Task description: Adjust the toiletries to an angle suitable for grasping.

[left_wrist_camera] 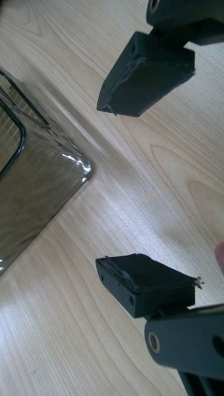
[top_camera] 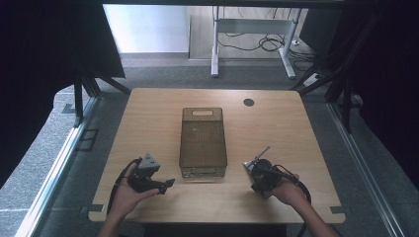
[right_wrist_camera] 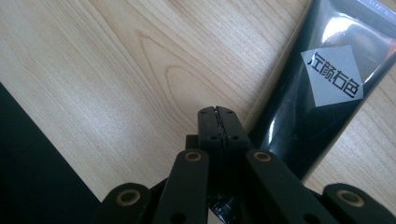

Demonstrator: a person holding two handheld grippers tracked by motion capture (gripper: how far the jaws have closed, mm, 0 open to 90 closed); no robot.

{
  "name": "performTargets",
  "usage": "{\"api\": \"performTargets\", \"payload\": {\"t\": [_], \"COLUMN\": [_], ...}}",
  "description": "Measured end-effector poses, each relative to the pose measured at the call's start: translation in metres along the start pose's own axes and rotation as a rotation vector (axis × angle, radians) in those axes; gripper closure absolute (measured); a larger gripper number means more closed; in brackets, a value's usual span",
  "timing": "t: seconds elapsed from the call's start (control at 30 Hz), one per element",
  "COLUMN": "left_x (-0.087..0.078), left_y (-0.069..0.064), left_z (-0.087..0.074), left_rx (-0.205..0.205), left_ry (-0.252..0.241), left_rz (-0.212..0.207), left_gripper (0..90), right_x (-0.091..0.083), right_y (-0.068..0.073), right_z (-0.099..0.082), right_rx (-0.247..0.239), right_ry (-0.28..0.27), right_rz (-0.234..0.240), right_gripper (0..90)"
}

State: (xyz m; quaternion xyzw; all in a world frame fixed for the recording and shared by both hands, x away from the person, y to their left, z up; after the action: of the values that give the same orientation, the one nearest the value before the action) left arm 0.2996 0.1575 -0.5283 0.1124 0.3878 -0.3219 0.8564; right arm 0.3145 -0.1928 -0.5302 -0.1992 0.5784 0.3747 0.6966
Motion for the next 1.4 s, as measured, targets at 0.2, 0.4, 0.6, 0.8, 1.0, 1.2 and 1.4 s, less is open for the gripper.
{"api": "performTargets", "payload": {"t": [0.2,0.4,0.6,0.8,1.0,1.2,1.4], "left_x": [0.001,0.001,0.001,0.0,0.001,0.001,0.001], "left_y": [0.0,0.001,0.001,0.002,0.001,0.001,0.001], "left_z": [0.0,-0.001,-0.001,-0.001,-0.001,-0.001,-0.001], "left_rx": [-0.003,-0.004,-0.004,-0.004,-0.003,0.002,0.004], "left_ry": [0.004,0.008,0.007,0.004,0.012,0.014,0.015], "left_rz": [0.0,-0.001,0.001,0.002,0.0,-0.001,0.0], "left_gripper": [21.6,21.6,21.5,21.5,21.5,21.4,21.4], "right_x": [0.001,0.0,-0.005,-0.011,-0.014,-0.017,-0.019], "right_y": [0.001,-0.002,-0.009,-0.024,-0.035,-0.041,-0.049], "right_z": [-0.002,-0.003,-0.005,-0.007,-0.009,-0.008,-0.006], "right_rx": [0.003,0.008,0.023,0.061,0.084,0.097,0.114], "right_ry": [0.005,0.009,0.003,-0.002,-0.009,-0.009,-0.011], "right_rz": [0.007,-0.01,-0.021,-0.041,-0.047,-0.055,-0.075], "right_gripper": [89.9,90.0,89.9,90.0,90.0,90.0,90.0]}}
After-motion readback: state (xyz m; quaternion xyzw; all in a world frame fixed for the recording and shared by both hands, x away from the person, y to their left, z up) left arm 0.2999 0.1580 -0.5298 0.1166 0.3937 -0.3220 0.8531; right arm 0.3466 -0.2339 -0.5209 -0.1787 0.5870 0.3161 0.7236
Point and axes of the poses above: each handheld gripper's, and its own axes: x roughly forward along the jaws, z roughly out of its top, y roughly to its left, the point moved 5 cm from there along x, roughly forward along the jaws, and after that the axes turned 3 degrees about z, right-handed, at the moved point
